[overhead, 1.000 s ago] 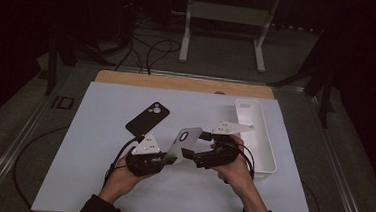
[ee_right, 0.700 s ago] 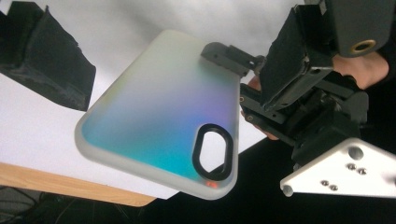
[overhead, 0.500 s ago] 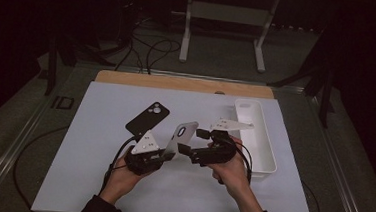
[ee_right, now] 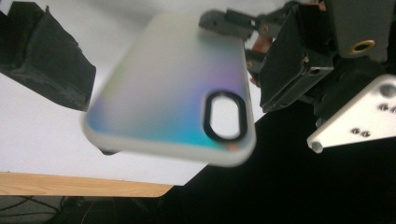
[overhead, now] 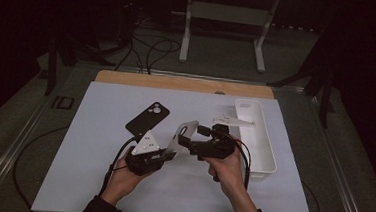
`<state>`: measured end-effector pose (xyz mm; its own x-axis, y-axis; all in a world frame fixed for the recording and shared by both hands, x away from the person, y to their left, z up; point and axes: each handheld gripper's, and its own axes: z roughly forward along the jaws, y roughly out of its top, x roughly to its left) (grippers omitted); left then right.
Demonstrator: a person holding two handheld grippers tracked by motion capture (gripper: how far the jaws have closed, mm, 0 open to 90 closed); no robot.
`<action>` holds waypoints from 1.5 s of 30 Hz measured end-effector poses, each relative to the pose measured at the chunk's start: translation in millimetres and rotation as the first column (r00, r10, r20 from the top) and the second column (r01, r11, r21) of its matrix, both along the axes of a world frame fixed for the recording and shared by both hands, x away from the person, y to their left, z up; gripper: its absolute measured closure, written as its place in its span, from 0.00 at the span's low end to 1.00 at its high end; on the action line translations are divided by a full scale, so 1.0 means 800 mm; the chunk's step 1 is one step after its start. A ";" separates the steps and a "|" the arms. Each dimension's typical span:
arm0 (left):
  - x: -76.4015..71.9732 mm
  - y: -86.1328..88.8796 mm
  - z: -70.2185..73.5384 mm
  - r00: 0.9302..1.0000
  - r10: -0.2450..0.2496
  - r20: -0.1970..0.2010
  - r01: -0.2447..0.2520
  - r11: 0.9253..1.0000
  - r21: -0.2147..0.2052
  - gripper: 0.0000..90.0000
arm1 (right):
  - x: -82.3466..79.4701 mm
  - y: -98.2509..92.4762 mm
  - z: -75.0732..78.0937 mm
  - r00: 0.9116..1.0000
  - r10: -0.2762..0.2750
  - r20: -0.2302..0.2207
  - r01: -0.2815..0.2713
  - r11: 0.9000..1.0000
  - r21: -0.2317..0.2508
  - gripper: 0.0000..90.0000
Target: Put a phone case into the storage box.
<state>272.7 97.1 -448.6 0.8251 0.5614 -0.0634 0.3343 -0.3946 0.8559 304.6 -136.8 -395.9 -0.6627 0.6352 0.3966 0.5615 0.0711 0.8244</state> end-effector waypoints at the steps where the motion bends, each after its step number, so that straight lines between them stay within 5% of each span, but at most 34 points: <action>1: -0.001 -0.002 0.000 1.000 -0.005 -0.002 0.005 1.000 -0.001 0.90 | 0.000 0.002 0.000 1.000 -0.002 -0.002 0.002 1.000 -0.003 0.12; 12: -0.002 -0.006 -0.001 0.999 -0.041 -0.035 0.039 0.998 -0.058 0.90 | 0.002 0.005 -0.003 0.999 -0.019 0.040 0.017 0.999 0.028 0.17; 26: -0.003 -0.012 -0.004 0.998 -0.055 -0.037 0.053 0.998 -0.030 0.89 | 0.000 0.007 -0.004 0.996 -0.003 0.085 0.001 1.000 0.022 0.18; 38: 0.000 -0.002 0.003 0.998 -0.043 -0.037 0.042 0.998 -0.052 0.55 | -0.001 0.006 -0.002 0.995 0.006 0.099 -0.007 1.000 0.004 0.18; 45: -0.006 0.005 0.012 0.998 0.051 0.029 -0.050 0.998 -0.031 0.29 | 0.000 0.003 -0.001 0.994 0.005 0.108 -0.004 1.000 -0.011 0.18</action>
<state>268.3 101.4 -439.3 0.7976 0.6005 -0.0567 0.3272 -0.3519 0.8770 305.0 -134.3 -397.0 -0.7041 0.6361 0.3157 0.4691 0.0828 0.8793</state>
